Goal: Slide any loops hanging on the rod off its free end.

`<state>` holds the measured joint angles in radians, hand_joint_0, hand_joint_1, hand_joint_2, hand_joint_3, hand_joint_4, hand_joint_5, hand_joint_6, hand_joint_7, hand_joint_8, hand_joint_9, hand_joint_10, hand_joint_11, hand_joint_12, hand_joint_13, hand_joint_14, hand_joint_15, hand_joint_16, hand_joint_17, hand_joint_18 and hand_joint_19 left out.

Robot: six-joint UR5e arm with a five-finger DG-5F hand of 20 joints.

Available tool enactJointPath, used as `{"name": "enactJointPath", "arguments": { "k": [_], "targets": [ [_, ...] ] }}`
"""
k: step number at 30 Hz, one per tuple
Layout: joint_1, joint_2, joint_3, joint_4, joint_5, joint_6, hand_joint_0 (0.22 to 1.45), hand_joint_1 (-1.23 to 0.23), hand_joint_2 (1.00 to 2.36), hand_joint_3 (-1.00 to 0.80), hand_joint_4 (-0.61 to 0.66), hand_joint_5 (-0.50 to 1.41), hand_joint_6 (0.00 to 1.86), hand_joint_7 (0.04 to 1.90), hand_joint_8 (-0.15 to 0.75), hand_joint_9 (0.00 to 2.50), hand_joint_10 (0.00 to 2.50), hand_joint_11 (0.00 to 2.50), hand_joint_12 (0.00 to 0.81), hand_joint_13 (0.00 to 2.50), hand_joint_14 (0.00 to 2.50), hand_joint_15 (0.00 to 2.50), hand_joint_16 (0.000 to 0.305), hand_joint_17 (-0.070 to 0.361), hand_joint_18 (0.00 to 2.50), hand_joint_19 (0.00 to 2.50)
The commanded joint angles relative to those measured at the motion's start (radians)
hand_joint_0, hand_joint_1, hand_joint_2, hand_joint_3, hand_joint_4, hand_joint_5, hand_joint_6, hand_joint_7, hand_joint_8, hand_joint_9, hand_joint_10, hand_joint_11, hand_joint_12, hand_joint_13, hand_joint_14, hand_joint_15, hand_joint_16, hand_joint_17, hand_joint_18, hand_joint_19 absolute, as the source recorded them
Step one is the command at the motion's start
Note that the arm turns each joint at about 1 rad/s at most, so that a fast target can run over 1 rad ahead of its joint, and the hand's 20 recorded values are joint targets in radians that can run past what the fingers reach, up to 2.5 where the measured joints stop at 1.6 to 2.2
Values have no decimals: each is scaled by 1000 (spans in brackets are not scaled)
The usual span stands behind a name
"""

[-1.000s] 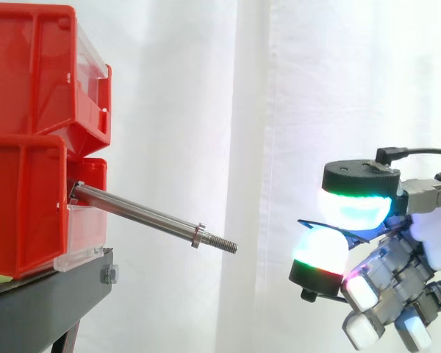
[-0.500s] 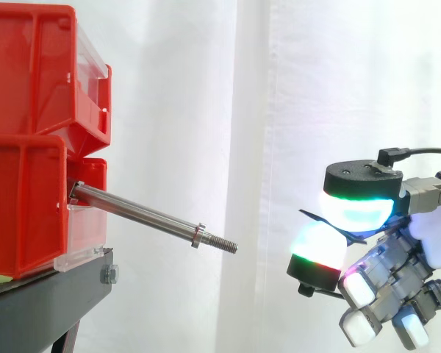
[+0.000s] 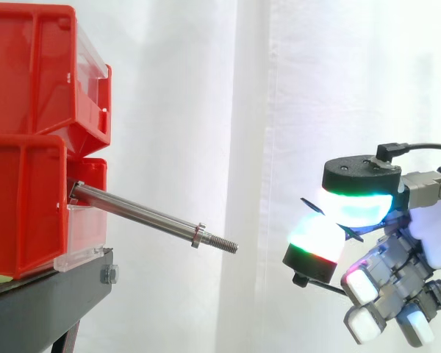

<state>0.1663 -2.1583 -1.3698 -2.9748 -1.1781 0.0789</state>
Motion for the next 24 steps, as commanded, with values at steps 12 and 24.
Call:
{"name": "enactJointPath", "arguments": {
  "k": [12,24],
  "targets": [
    [16,0,0,16,11,147,624,-786,1044,63,-239,-116,921,1094,398,884,4,163,425,959,6,180,66,149,1158,461],
    [21,0,0,-36,-14,-162,631,-796,1002,43,-197,-123,913,1106,398,968,8,301,428,952,7,216,66,148,1125,488]
  ]
}}
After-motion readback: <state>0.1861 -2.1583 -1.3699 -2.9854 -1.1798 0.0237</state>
